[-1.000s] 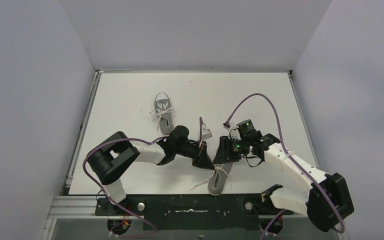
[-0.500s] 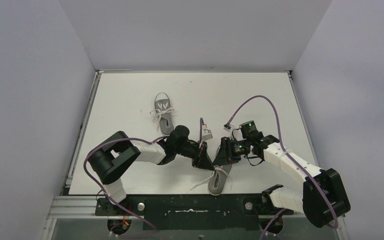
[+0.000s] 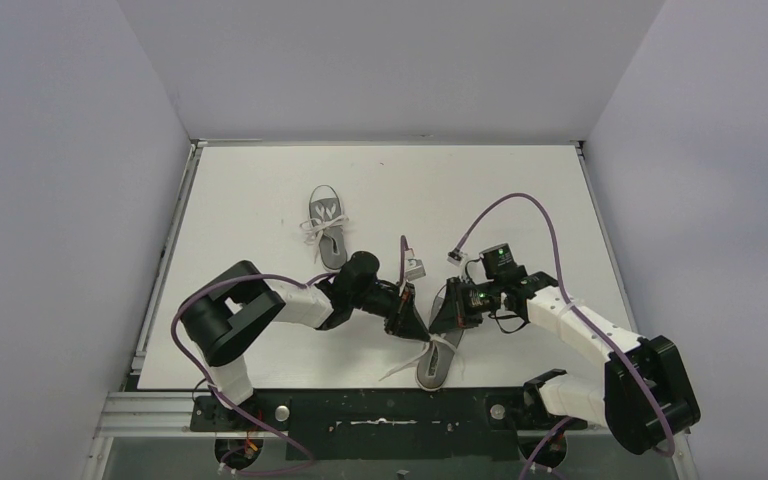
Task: Tie the shoes
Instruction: Wrap the shoelace around the shoelace, then cross the shoelace with the shoelace.
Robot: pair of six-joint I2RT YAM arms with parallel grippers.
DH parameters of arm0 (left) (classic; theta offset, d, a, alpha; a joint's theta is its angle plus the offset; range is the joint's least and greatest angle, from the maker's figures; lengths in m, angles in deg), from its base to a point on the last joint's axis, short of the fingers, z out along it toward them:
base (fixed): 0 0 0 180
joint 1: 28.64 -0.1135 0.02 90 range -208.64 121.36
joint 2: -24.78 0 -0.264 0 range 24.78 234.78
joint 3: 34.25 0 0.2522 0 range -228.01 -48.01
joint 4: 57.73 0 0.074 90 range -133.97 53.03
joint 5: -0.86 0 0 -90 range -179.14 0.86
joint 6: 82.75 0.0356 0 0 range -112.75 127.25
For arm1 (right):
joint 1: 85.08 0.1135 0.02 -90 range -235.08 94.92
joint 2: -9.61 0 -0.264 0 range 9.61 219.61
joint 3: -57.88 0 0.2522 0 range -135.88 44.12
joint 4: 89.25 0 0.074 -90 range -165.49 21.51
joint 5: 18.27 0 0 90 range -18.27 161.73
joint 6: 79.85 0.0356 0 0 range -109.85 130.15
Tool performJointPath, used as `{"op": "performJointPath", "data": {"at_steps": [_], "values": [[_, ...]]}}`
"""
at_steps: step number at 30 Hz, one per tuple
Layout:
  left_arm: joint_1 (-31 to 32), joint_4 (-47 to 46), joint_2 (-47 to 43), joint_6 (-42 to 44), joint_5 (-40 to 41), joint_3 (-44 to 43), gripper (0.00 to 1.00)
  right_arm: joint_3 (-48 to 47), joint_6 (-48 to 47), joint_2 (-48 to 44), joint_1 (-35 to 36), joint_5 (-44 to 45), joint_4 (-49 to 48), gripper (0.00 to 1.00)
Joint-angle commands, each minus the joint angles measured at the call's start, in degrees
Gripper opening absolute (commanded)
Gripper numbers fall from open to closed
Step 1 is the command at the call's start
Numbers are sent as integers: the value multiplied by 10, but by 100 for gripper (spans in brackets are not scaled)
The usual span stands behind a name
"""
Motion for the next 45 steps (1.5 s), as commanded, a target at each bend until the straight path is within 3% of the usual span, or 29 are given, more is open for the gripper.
{"op": "performJointPath", "data": {"at_steps": [1, 12, 21, 29, 32, 45], "values": [[-11, -51, 9, -30, 12, -21, 4, -16, -18, -18, -5, 32, 34, 0], [-9, -30, 3, -51, 81, -16, 13, 5, 49, -94, -5, 44, 24, 0], [1, -138, 11, -107, 64, 7, 30, 5, 52, -86, -5, 42, 11, 0], [10, -166, 29, -118, 52, 4, 28, 2, 62, -89, -5, 43, 6, 0], [11, -195, 34, -127, 51, 11, 33, 0, 60, -95, -5, 52, 19, 0], [11, -311, 62, -174, 64, 44, 38, -1, 65, -99, -5, 71, 20, 0]]}}
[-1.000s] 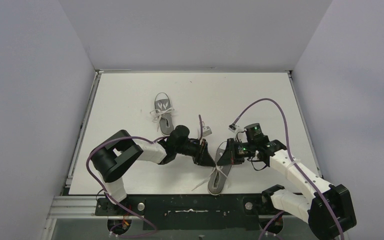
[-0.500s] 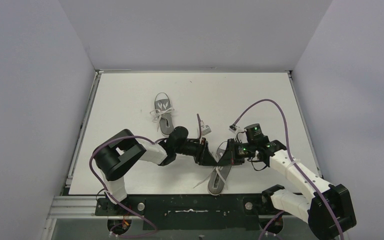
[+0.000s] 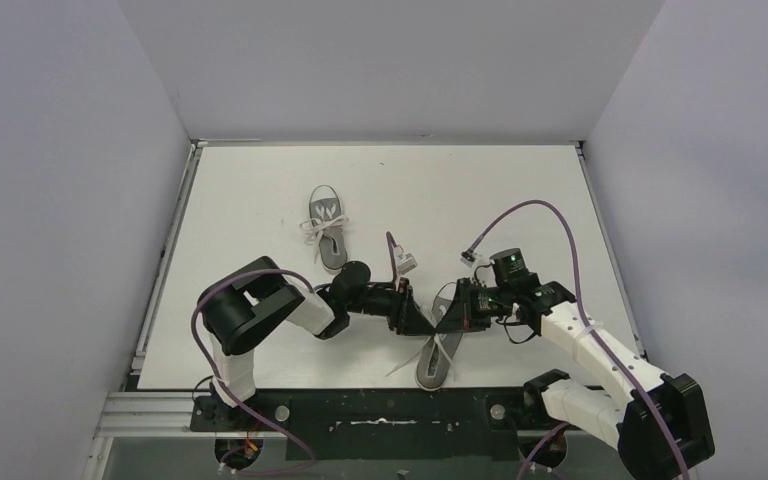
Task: Tie the shoes
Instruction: Cross the shoelace with the shoelace.
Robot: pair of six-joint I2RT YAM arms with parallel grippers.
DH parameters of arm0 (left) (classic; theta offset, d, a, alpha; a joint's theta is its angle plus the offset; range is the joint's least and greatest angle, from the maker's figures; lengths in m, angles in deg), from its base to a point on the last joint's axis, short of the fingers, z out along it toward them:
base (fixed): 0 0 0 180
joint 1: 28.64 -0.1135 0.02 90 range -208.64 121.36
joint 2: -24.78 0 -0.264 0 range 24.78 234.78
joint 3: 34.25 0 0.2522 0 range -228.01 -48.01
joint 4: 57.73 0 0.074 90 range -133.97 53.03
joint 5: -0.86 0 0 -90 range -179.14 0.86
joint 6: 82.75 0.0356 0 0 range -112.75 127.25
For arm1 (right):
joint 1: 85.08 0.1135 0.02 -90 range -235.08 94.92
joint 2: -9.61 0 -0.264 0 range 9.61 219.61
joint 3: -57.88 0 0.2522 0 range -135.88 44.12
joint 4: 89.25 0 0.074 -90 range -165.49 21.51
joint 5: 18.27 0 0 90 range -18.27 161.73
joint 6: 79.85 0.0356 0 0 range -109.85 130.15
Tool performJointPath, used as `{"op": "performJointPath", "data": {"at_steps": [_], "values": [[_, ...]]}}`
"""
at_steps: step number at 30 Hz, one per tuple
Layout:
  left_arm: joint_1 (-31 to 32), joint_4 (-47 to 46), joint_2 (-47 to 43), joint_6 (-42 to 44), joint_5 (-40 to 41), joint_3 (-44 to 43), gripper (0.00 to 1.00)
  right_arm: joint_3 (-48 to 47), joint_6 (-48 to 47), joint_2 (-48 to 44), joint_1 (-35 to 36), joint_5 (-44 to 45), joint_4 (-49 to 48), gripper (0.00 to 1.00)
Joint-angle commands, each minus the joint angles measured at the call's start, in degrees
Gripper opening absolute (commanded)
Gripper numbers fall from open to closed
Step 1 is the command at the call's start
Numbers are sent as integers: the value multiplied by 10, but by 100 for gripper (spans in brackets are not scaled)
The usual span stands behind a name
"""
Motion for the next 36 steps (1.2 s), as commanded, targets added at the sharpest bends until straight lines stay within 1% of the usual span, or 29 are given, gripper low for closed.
{"op": "performJointPath", "data": {"at_steps": [1, 5, 7, 9, 12, 13, 16, 20, 23, 29, 34, 36], "values": [[10, -88, -4, -13, -4, 6, 38, -13, 3, 2, -1, 9, -31, 0], [14, -88, -5, -9, 0, 0, 39, -17, -1, 12, -1, 5, -31, 0], [17, -85, -2, -7, 1, -7, 38, -20, -2, 14, -1, 4, -30, 0], [21, -81, 2, -4, 3, -12, 33, -21, -3, 13, -1, 4, -28, 0], [21, -88, 7, -5, 4, -13, 17, -25, -6, 12, -1, 3, -21, 0], [21, -86, 8, -5, 2, -13, 13, -26, -7, 9, -2, 5, -18, 0], [19, -77, 2, 6, 2, -3, 7, -30, -10, 1, -2, 12, -6, 0], [16, -40, -11, 26, 7, 2, 2, -32, -13, -3, -2, 5, 3, 0], [14, -14, -17, 35, 15, -3, 1, -34, -19, -8, -2, -2, 13, 0], [15, 76, -31, 80, 29, -20, 1, -33, -18, -17, -1, -22, 18, 0], [26, 155, -44, 122, 53, -50, 1, -18, 10, -19, 0, -40, -18, 0], [27, 157, -46, 124, 59, -54, 1, -20, 12, -20, 2, -35, -24, 0]]}}
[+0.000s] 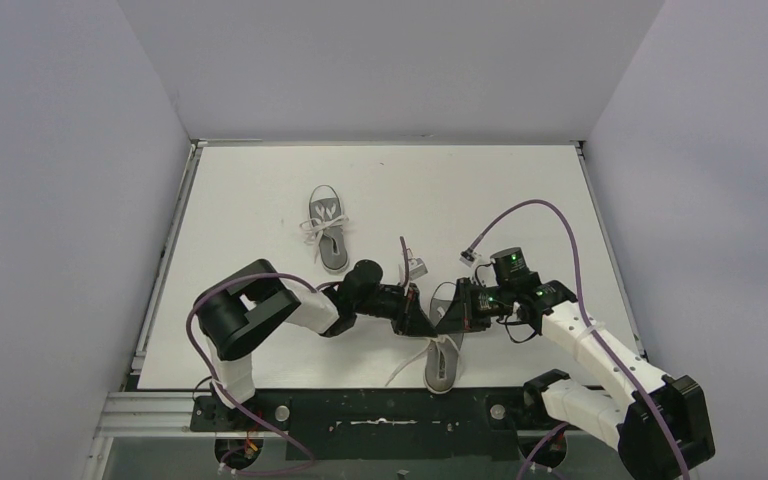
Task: Tie the shoes
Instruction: Cross the shoelace with the shoelace.
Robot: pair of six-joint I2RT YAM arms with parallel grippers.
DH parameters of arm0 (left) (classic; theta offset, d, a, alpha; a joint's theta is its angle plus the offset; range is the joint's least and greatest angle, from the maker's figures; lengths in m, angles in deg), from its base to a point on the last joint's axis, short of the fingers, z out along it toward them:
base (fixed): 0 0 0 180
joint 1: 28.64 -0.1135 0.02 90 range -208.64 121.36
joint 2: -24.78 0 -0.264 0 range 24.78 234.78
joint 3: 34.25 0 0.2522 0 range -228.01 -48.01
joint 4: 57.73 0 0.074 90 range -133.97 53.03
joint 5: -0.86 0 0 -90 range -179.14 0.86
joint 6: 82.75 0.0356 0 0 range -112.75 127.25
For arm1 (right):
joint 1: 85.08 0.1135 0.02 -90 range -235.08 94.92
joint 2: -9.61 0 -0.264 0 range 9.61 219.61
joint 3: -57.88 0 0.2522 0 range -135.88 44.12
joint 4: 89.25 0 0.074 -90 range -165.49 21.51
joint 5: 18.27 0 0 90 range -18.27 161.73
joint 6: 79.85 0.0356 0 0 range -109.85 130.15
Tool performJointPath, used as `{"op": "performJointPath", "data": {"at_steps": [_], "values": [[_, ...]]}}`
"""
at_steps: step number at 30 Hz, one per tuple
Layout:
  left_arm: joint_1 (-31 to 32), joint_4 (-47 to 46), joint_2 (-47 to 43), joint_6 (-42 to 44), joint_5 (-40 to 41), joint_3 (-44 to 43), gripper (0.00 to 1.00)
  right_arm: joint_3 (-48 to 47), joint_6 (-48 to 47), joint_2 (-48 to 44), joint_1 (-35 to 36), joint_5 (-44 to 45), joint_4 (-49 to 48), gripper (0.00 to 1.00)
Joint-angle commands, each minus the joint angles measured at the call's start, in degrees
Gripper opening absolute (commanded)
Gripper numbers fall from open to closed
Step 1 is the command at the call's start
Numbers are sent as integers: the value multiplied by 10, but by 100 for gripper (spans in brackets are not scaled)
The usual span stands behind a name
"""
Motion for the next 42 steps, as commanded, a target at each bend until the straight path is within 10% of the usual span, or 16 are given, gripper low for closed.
{"op": "performJointPath", "data": {"at_steps": [1, 15, 42], "values": [[6, 30, -29, 41, 28, -27, 1, -17, 8, -15, 2, -6, -25, 0], [25, -19, -77, 90, 3, 5, 0, -49, -42, 42, -27, 22, 26, 30], [10, -12, -75, 121, -20, 6, 0, -7, -64, 101, -48, -62, -9, 32]]}}
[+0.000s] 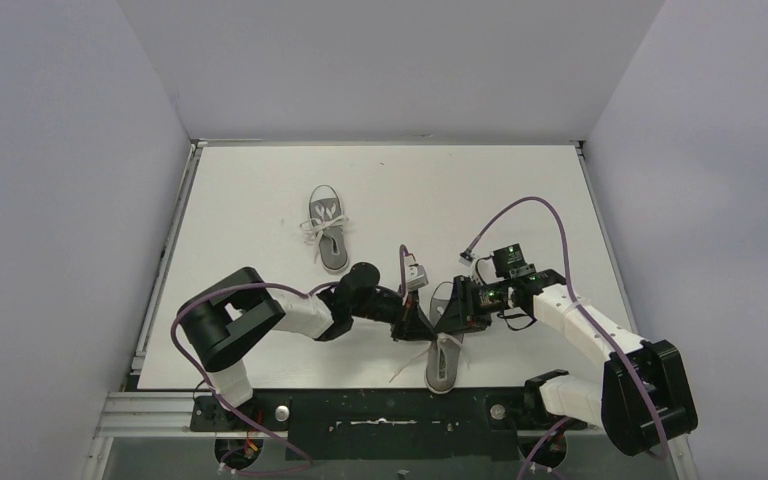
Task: Tie the shoes
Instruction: Cross the shoelace with the shoelace.
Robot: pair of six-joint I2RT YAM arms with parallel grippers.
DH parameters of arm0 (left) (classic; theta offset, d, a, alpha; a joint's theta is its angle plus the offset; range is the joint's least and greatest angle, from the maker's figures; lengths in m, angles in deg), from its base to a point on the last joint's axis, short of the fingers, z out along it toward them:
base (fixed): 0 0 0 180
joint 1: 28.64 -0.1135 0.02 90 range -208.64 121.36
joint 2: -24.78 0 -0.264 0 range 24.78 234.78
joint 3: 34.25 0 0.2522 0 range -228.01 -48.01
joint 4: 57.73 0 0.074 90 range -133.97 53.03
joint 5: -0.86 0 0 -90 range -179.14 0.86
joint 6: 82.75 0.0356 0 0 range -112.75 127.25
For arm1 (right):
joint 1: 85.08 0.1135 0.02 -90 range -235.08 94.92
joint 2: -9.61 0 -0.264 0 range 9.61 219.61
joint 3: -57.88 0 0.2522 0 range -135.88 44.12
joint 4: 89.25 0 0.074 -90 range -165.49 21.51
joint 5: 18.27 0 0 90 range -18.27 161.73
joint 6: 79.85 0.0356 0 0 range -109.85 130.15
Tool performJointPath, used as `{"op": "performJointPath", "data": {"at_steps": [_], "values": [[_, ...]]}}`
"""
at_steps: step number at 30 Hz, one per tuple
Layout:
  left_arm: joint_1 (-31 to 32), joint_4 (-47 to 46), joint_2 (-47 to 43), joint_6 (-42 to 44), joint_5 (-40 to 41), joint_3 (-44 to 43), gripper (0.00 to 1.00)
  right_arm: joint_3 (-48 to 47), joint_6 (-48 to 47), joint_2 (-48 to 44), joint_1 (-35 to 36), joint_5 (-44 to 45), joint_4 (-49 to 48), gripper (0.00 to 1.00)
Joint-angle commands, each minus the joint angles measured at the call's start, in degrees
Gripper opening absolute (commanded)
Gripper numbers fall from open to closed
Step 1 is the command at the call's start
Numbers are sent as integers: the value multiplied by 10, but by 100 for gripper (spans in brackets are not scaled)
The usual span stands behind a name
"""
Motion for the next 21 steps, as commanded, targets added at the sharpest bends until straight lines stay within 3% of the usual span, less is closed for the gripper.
{"op": "performJointPath", "data": {"at_steps": [1, 8, 13, 14, 18, 21], "values": [[-10, -28, -18, 8, -10, -9, 0, 1, -8, 7, -3, -5, -14, 31], [-21, -37, -7, -9, -22, -16, 0, 3, -6, 9, 10, -3, -12, 26], [-24, -38, 2, -24, -34, -22, 1, 1, -1, 15, 9, -4, -21, 5], [-24, -38, 4, -28, -39, -23, 3, -2, -3, 12, 10, 1, -18, 0], [-26, -46, 20, -53, -58, -21, 19, -7, -5, 3, 9, 11, -15, 0], [-26, -71, 38, -74, -68, -19, 25, -9, -6, -1, 9, 8, -16, 0]]}}
